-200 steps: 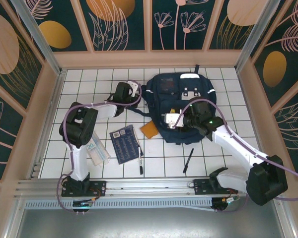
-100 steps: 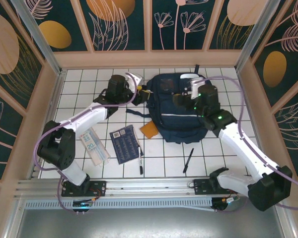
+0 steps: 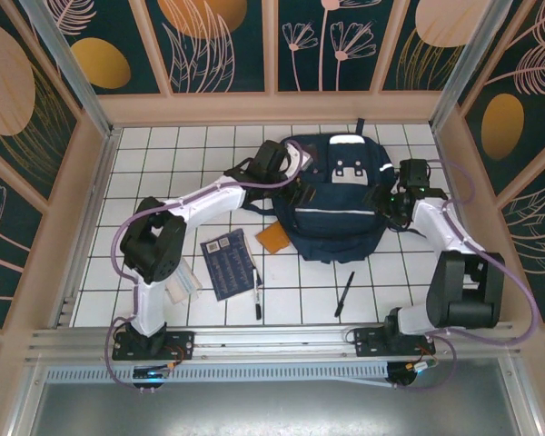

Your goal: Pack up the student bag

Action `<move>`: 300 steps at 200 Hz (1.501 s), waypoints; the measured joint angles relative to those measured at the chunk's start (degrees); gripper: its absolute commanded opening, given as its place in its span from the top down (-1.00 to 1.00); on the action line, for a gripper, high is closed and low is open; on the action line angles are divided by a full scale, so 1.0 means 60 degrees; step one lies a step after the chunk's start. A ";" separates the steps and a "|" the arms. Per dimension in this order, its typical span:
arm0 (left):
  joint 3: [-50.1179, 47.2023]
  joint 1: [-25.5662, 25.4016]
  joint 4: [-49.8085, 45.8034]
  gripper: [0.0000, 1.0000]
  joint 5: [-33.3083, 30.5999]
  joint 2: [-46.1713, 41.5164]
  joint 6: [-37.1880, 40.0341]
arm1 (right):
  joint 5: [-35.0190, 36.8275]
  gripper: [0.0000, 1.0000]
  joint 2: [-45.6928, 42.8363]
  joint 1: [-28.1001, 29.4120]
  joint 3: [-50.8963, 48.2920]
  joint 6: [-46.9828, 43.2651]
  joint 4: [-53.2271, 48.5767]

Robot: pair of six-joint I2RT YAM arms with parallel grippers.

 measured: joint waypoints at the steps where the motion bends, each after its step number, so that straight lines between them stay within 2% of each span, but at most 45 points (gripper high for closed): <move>1: 0.0011 0.0004 -0.0007 -0.16 0.0004 0.0004 -0.0058 | 0.0000 -0.27 0.0040 -0.0004 0.0000 -0.0015 0.0000; 17: -0.0033 0.0029 -0.0277 -0.17 0.0266 0.0004 -0.1064 | -0.0036 -0.23 0.0321 -0.0033 0.0000 -0.0175 0.0000; 45: -0.1137 0.0051 -0.0288 -0.21 0.0423 -0.0444 -0.2062 | -0.0372 0.05 0.0619 -0.0047 0.0000 -0.0433 0.0055; 59: -0.1603 0.0120 -0.0412 -0.19 0.0503 -0.0630 -0.2346 | -0.0674 0.40 0.0882 -0.0047 0.0000 -0.0543 0.0127; 78: -0.2004 0.0375 -0.0401 -0.18 0.0801 -0.0743 -0.2794 | -0.1078 0.45 0.1133 -0.0098 0.0062 -0.0616 0.0120; 90: -0.2106 0.0557 -0.0415 -0.17 0.0933 -0.0750 -0.3013 | -0.1330 0.69 0.1231 -0.0109 0.0175 -0.0601 0.0117; 98: -0.2120 0.0670 -0.0419 -0.17 0.0984 -0.0750 -0.3104 | -0.1519 0.76 0.1268 -0.0120 0.0240 -0.0601 0.0131; 112: -0.2120 0.0794 -0.0401 -0.17 0.1009 -0.0776 -0.3184 | -0.2029 1.00 0.1271 -0.0120 0.0262 -0.0561 0.0353; 136: -0.2182 0.0922 -0.0364 -0.17 0.1002 -0.0991 -0.3217 | -0.3126 1.00 0.1217 -0.0117 0.0262 -0.0280 0.0954; 175: -0.2324 0.1483 -0.0331 -0.21 0.0630 -0.2142 -0.2769 | -0.4827 1.00 0.1147 -0.0117 0.0270 0.0812 0.2335; 213: -0.2397 0.1661 -0.0131 -0.21 0.0189 -0.3187 -0.1829 | -0.5708 1.00 0.1147 -0.0117 0.0678 0.2142 0.3439; 235: -0.2885 0.1654 0.0229 -0.20 0.0277 -0.3708 -0.0878 | -0.5992 1.00 0.1147 -0.0117 0.1180 0.2772 0.3872; 268: -0.4229 0.1621 0.0965 -0.29 0.0397 -0.4546 0.0925 | -0.6539 1.00 0.1147 -0.0080 0.2007 0.3421 0.4528; 300: -0.4127 0.1504 0.1224 -0.24 0.0707 -0.4455 0.2718 | -0.6451 0.99 0.1151 -0.0051 0.2164 0.3158 0.4211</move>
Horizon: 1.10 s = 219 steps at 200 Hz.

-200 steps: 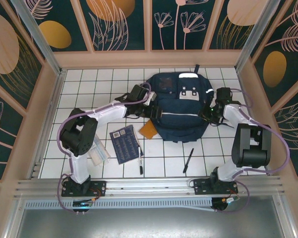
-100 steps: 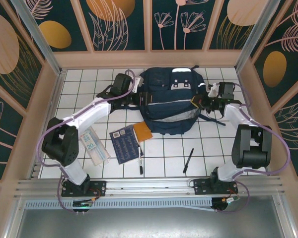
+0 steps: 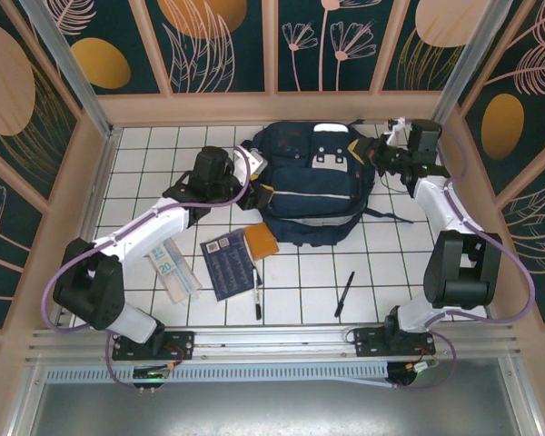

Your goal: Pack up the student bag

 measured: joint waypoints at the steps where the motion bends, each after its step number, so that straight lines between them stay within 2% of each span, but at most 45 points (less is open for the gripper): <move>1: 0.0011 -0.0004 0.0000 -0.24 0.0004 0.0011 0.0033 | 0.0036 0.97 0.0000 0.0000 0.0007 -0.0058 -0.0058; 22: 0.0350 -0.0102 0.0186 -0.24 -0.0262 0.0342 0.0197 | 0.0780 0.44 0.0000 0.0091 0.0062 -0.0856 -0.1093; 36: 0.0386 -0.0109 0.0259 -0.25 -0.0401 0.0390 0.0175 | 0.1406 0.26 -0.0007 0.0277 0.0044 -0.1504 -0.1854; 51: 0.0382 -0.0106 0.0299 -0.31 -0.0484 0.0379 -0.0040 | 0.2018 -0.03 -0.0153 0.0634 -0.0157 -0.2193 -0.2470; 74: 0.0368 -0.0098 0.0055 -0.33 -0.1166 0.0288 -0.1075 | 0.2783 -0.20 -0.0907 0.1661 -0.0976 -0.2918 -0.3067; 107: 0.0433 0.0233 -0.1191 -0.27 -0.1508 0.0226 -0.3162 | 0.3067 -0.16 -0.2044 0.3898 -0.2240 -0.2885 -0.3027; 142: -0.0444 0.0437 -0.1701 -0.28 -0.1428 -0.0495 -0.4936 | 0.3115 -0.13 -0.2004 0.5734 -0.2670 -0.2401 -0.2659; 183: -0.1249 0.0809 -0.2820 -0.21 -0.1479 -0.1228 -0.6648 | 0.3282 -0.19 -0.0736 0.7246 -0.2386 -0.2193 -0.2040; 219: -0.3326 0.1395 -0.3370 -0.17 -0.1246 -0.1836 -0.8134 | 0.3308 -0.17 0.0929 0.8280 -0.1712 -0.2106 -0.1982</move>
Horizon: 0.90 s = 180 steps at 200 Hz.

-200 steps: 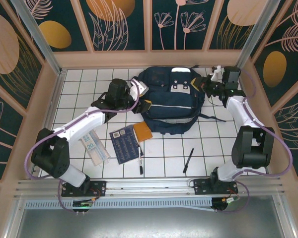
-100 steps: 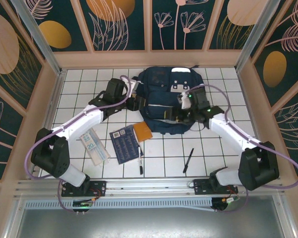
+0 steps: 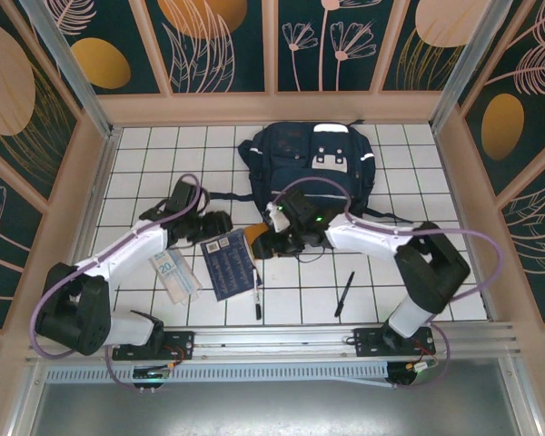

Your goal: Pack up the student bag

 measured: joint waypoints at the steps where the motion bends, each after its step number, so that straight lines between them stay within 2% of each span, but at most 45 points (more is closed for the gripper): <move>1: -0.0095 0.0000 -0.0007 -0.17 0.0040 -0.0022 -0.0051 | 0.0000 -0.17 0.0018 0.0011 0.0004 0.0000 -0.0004; 35: -0.1705 -0.0018 -0.0036 -0.14 0.0663 -0.0262 -0.0900 | -0.0015 -0.10 0.0466 0.0178 0.0000 -0.0018 -0.0186; 53: -0.1712 -0.0018 0.0029 -0.15 0.0758 -0.0466 -0.1035 | -0.0040 -0.02 0.0623 0.0266 0.0029 -0.0036 -0.0200; 77: -0.1504 -0.0018 -0.0106 -0.17 0.0776 -0.0474 -0.0991 | 0.0040 -0.08 0.0692 0.0219 0.0153 -0.0025 -0.0404; 100: -0.0816 -0.0022 -0.0142 -0.27 0.0841 -0.0477 -0.0572 | 0.0499 -0.18 0.0306 -0.0466 0.0175 0.0087 -0.0619; 131: 0.0557 -0.0040 -0.0204 -0.27 0.0696 -0.0474 0.0120 | 0.1275 -0.49 -0.1184 -0.1978 0.0164 0.0488 -0.0867; 165: 0.0831 -0.0040 -0.0452 -0.24 0.0550 -0.0164 0.0375 | 0.1847 -0.53 -0.1942 -0.2473 0.0160 0.0572 -0.1271; 180: 0.1315 -0.0102 -0.0616 -0.23 0.0652 0.0346 0.0601 | 0.1938 -0.57 -0.2000 -0.3238 -0.0004 0.0696 -0.1457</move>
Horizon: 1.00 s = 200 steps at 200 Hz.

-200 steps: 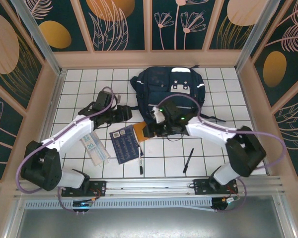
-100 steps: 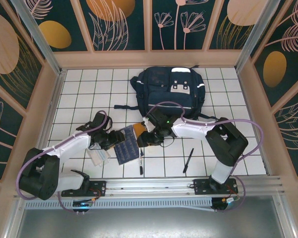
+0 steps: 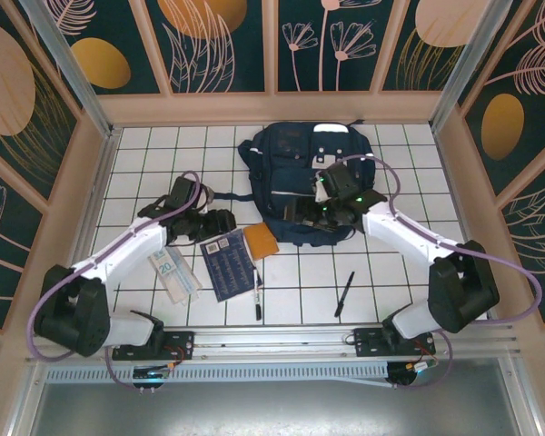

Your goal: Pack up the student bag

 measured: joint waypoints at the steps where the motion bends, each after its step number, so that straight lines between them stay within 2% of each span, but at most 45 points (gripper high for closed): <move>1: 0.0073 -0.0007 -0.0018 -0.23 0.0018 0.0058 0.0047 | 0.0011 -0.57 -0.0004 -0.0051 -0.0011 0.0018 -0.0011; 19: 0.1067 -0.0240 0.0029 -0.24 0.0160 0.0648 0.0408 | 0.0270 -0.64 -0.0022 -0.1326 -0.0284 0.0452 -0.0146; 31: 0.1541 -0.0401 0.0153 -0.26 0.0138 0.0823 0.0594 | 0.0423 -0.65 -0.0022 -0.1730 -0.0412 0.0882 -0.0197; 66: 0.1348 -0.0543 0.0291 -0.28 -0.0404 0.0743 0.0590 | 0.0331 -0.60 0.0026 -0.1767 -0.0790 0.2364 0.0248; 105: -0.0168 -0.0200 -0.0120 -0.41 -0.1395 0.0029 0.0011 | 0.0062 -0.39 0.0277 -0.1599 -0.1129 0.3745 0.0863; 126: -0.1384 0.0328 -0.0368 -0.41 -0.1468 -0.0474 -0.0474 | 0.0193 -0.37 0.0270 -0.0991 -0.0918 0.3351 0.0805; 140: -0.2022 0.0393 -0.0466 -0.42 -0.1384 -0.0681 -0.0780 | 0.0317 -0.35 0.0270 -0.0211 -0.0557 0.2568 0.0678; 173: -0.2962 0.0393 -0.0331 -0.34 -0.0962 -0.0976 -0.1439 | -0.0572 -0.10 0.0448 0.1858 -0.0080 0.0794 0.0816; 200: -0.3337 0.0423 0.0055 -0.23 -0.0678 -0.0984 -0.1734 | -0.1264 0.12 0.1497 0.3129 0.0058 -0.0109 0.0860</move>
